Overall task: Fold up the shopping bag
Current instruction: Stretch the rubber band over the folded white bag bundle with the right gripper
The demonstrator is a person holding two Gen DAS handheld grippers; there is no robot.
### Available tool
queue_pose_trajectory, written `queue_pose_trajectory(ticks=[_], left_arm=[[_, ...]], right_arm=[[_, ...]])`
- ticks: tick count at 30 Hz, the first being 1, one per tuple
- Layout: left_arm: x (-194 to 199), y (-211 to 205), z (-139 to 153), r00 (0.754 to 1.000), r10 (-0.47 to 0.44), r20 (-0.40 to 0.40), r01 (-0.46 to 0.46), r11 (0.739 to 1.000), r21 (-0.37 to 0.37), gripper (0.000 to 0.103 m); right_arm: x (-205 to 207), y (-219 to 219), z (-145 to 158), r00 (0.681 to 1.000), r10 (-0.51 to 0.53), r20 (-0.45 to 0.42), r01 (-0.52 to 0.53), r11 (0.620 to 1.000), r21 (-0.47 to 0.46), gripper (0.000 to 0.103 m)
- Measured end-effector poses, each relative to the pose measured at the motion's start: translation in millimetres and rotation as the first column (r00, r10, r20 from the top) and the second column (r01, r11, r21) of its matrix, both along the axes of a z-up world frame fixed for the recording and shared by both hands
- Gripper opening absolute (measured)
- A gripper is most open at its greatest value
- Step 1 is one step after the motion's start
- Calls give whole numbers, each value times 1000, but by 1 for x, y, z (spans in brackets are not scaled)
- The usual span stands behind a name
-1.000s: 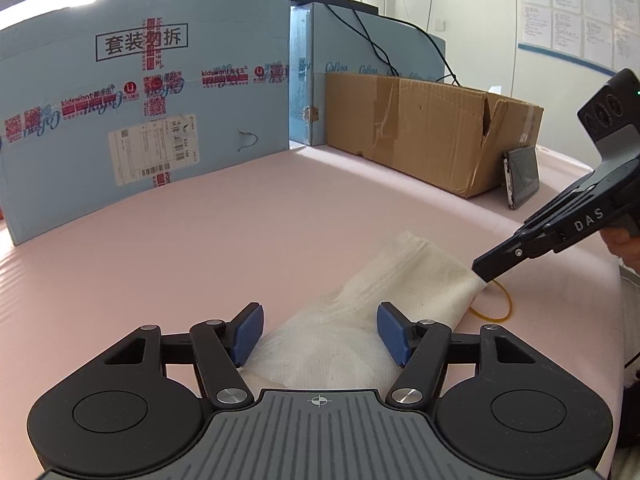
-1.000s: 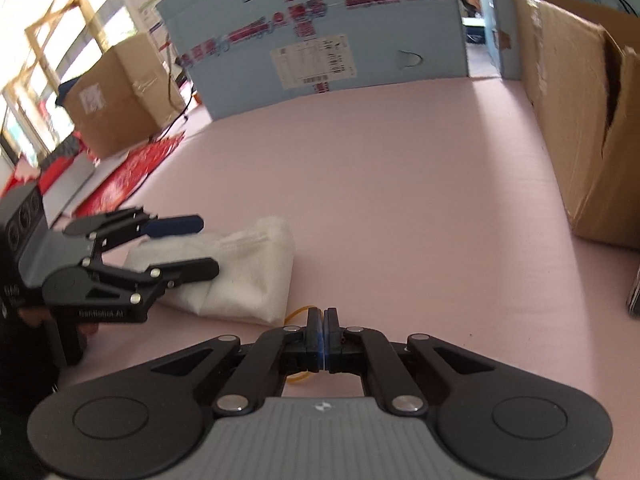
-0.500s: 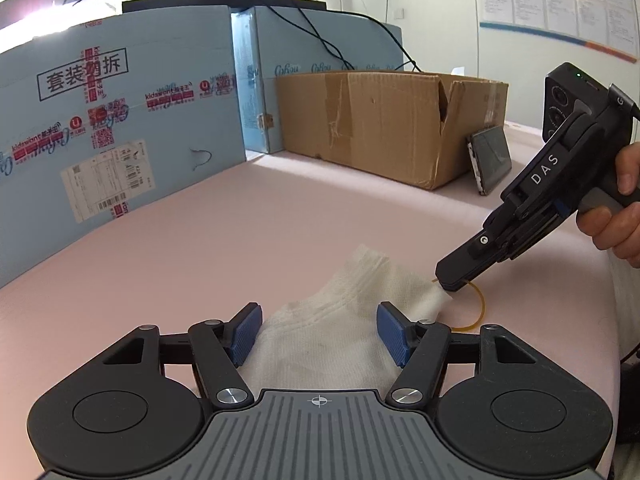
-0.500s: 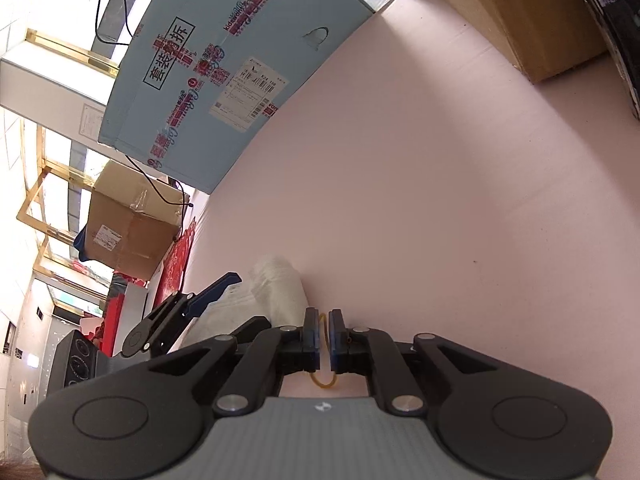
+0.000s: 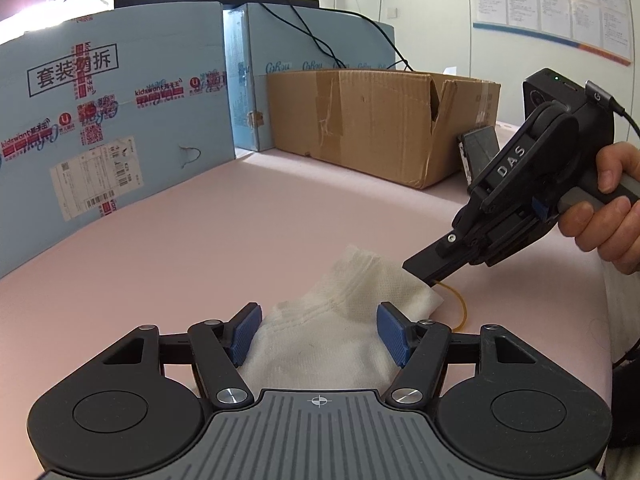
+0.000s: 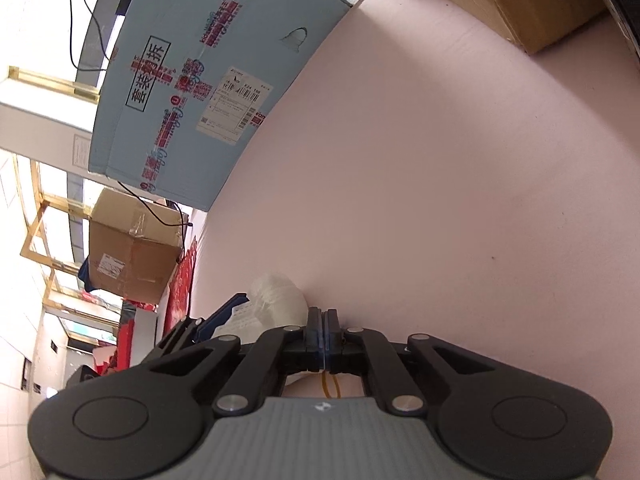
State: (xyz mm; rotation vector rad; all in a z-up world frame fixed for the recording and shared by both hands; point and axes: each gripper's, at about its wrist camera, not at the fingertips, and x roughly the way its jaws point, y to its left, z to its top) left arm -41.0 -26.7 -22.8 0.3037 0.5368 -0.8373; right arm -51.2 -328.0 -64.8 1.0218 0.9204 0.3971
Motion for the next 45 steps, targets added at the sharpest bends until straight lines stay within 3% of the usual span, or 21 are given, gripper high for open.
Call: queue_pose_trajectory(ticks=[2,10,25,29,33,35,39,40,45], left_arm=[[-1,-1,0,1000,-1,7,1,1000,7,64],[-1,-2,-2,1000,-1,0,1,1000,9,64],[1,-2,-5,1000,5,-12,-5,1000,8,64],[0,-2,-5,1000,4,-2,-4,1000,14,64],[-4,-4,-6,1000,6,20,-6,1000,27,65],[-6,-5,-6,999,8,35,-10,999,36,66],[-10,-8,-6,997,20,72,-24,998,57,68],[-9,-8,-6,998,20,67,-24,998,55,69],[-1,-2,-5,999,46,28,-47,998,30,77]], right_arm=[[-3,-2,1,1000,7,3,-7,997,71,1],[19,17,0,999,44,13,-45,993,110,1],[87,30,2,988,156,13,-153,980,-124,1],[105,27,2,976,219,-23,-220,966,-135,1],[118,55,15,932,361,-30,-359,907,-223,1],[120,81,21,884,466,-43,-460,851,-253,2],[109,109,41,830,556,-54,-527,747,-405,4],[106,116,46,816,575,-59,-538,717,-443,13],[88,119,73,767,637,-76,-572,626,-530,34]])
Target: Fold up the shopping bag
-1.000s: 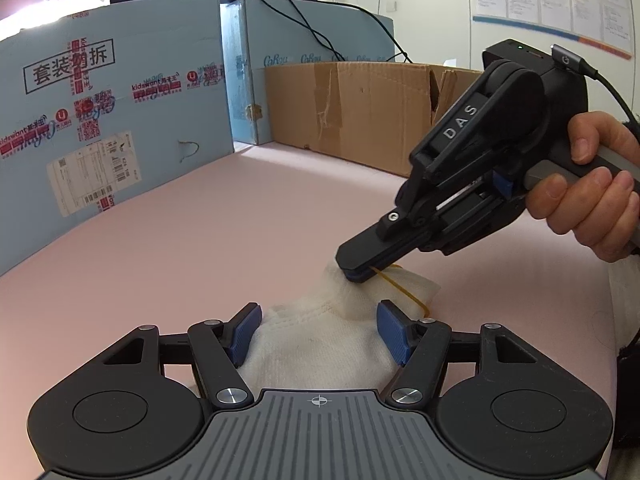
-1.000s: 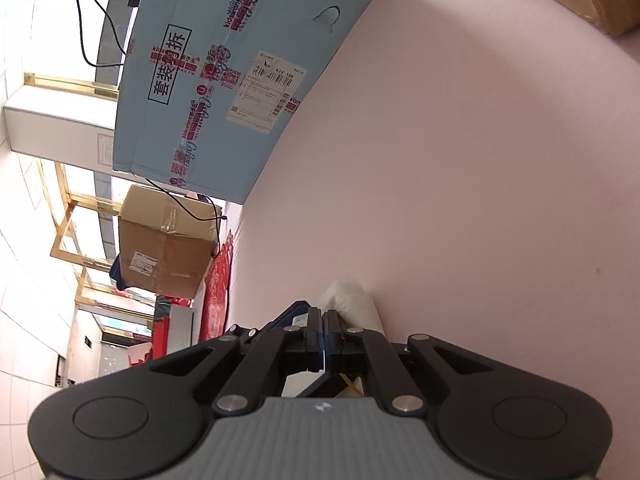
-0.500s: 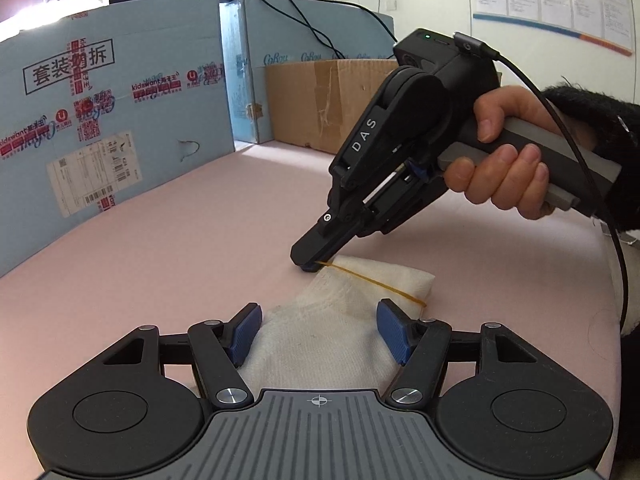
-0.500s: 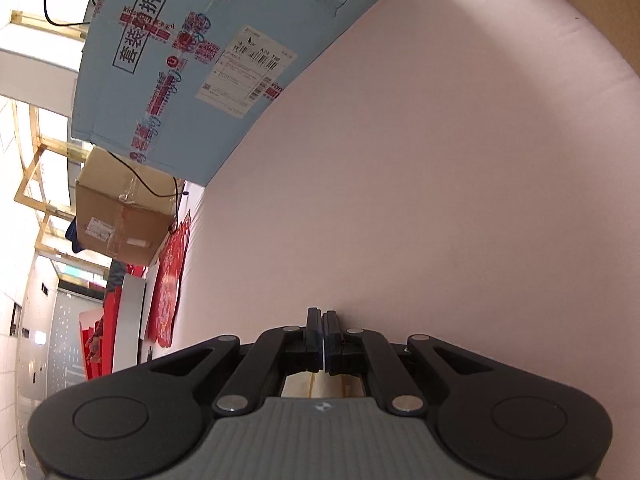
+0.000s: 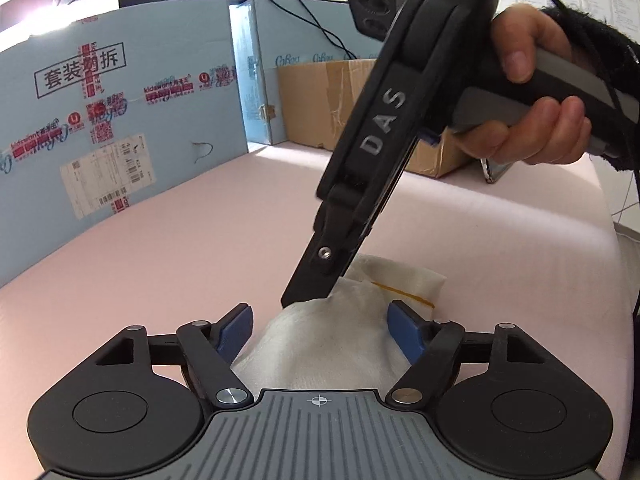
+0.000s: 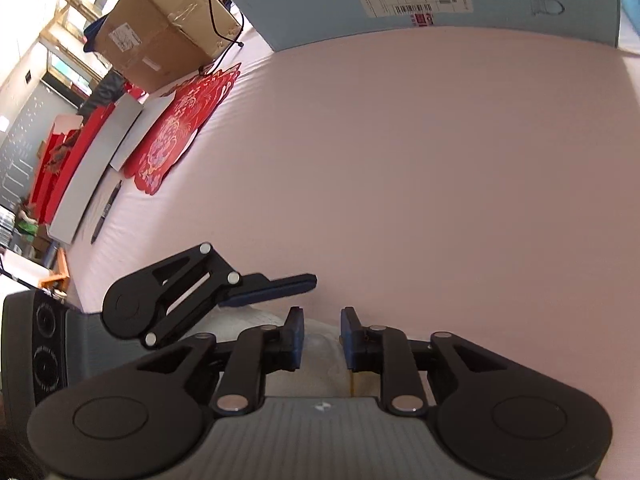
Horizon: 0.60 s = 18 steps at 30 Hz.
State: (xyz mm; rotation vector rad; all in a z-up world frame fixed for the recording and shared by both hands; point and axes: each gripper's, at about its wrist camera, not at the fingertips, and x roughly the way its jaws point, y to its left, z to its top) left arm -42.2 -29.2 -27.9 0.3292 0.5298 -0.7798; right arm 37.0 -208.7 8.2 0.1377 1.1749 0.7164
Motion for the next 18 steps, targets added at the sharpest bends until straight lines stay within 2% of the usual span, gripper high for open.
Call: queue_pose_trajectory(ticks=[1,3,5,7,11,14,16,18], left_arm=[[-1,0,0,1000,4,6,-4,1000,3,78],[-3,0,0,1000,13,18,-13,1000,9,79],[-4,0,0,999,23,22,-23,1000,12,79],[-4,-1,0,999,27,25,-27,999,17,81],[-4,0,0,999,38,25,-38,999,17,81],[-3,3,1,998,57,16,-57,998,5,81],[-2,6,3,997,73,7,-73,997,-5,81],[-1,7,3,997,84,2,-83,996,-8,81]], right_arm=[[-4,2,4,1000,16,7,-16,1000,-21,44],[-11,7,13,999,49,21,-48,997,-63,52],[-20,12,23,995,82,55,-75,991,-115,55],[-25,13,34,991,89,95,-77,989,-128,57],[-23,-11,52,987,12,161,-10,1000,-14,62],[-18,-40,42,982,-87,166,84,996,30,59],[-15,-58,23,980,-139,141,137,990,20,49],[-15,-69,3,980,-161,121,160,987,15,44]])
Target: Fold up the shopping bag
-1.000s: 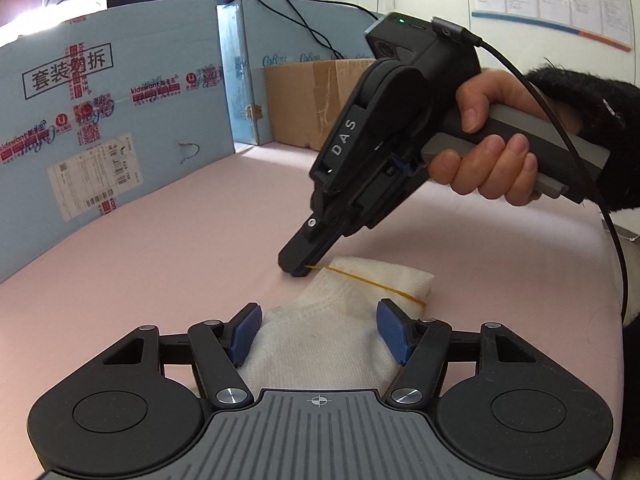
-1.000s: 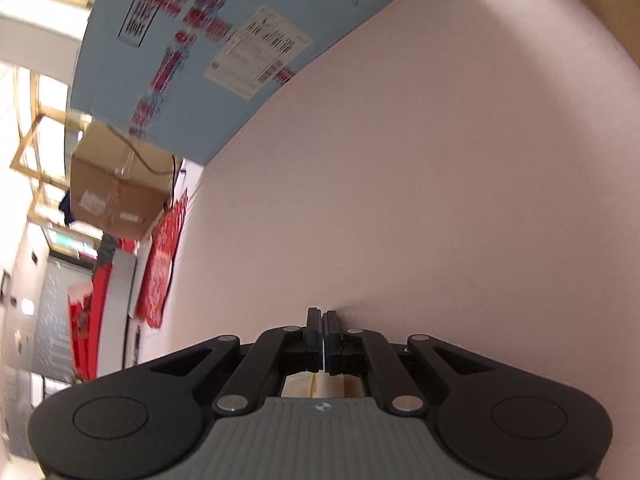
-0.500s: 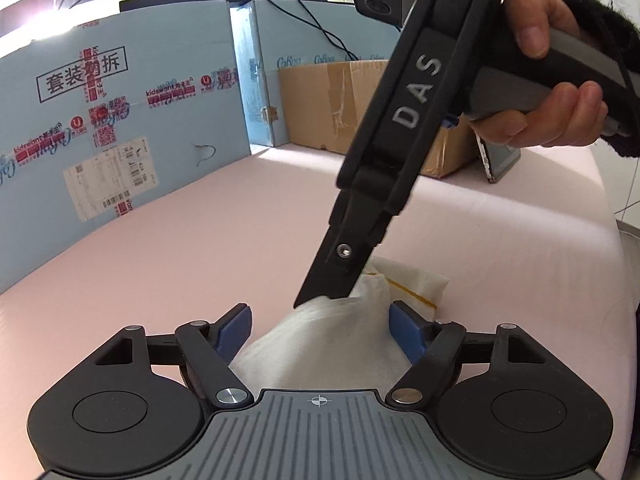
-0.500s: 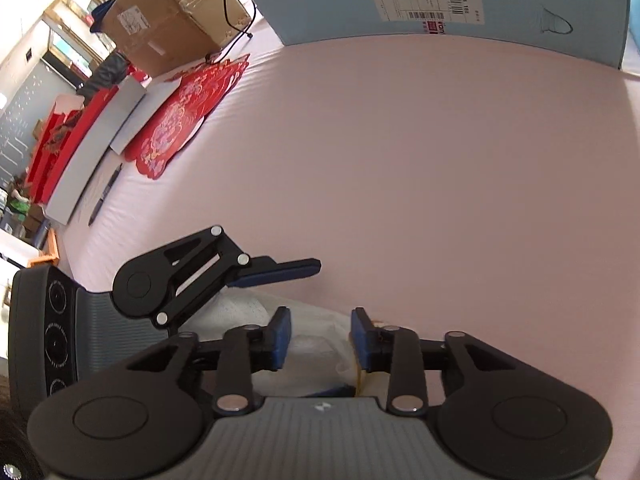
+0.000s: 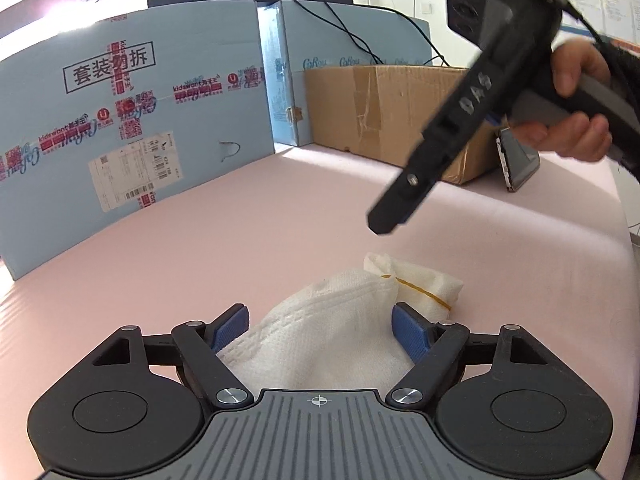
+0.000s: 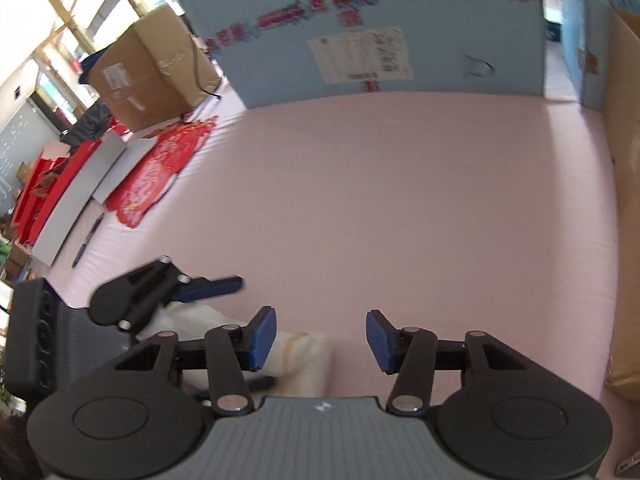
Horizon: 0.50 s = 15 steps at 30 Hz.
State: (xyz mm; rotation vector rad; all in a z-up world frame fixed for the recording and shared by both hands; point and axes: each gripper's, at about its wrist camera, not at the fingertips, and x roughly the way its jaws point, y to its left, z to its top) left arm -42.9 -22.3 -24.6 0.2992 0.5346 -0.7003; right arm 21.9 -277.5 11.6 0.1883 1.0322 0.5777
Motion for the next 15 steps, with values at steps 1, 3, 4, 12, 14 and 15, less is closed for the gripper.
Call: queue_pose_trajectory(ticks=[1,3,4,12,14,15], left_arm=[[0,0,0,1000,6,0,-6,1000,3,81],[0,0,0,1000,19,-2,-19,1000,7,81],[0,0,0,1000,26,-3,-26,1000,7,81],[-5,9,1,993,118,9,-118,993,18,81],[-9,8,1,989,146,31,-147,988,34,81],[-15,6,4,984,168,59,-171,984,45,81]], right_arm=[[-3,0,-6,1000,13,5,-13,1000,12,43],[-9,0,-19,999,47,21,-48,998,41,38],[-14,3,-23,997,69,45,-71,997,41,31],[-55,8,-27,981,165,105,-181,968,172,9],[-64,8,-29,980,164,110,-181,967,179,9],[-65,7,-31,982,154,106,-173,966,194,9]])
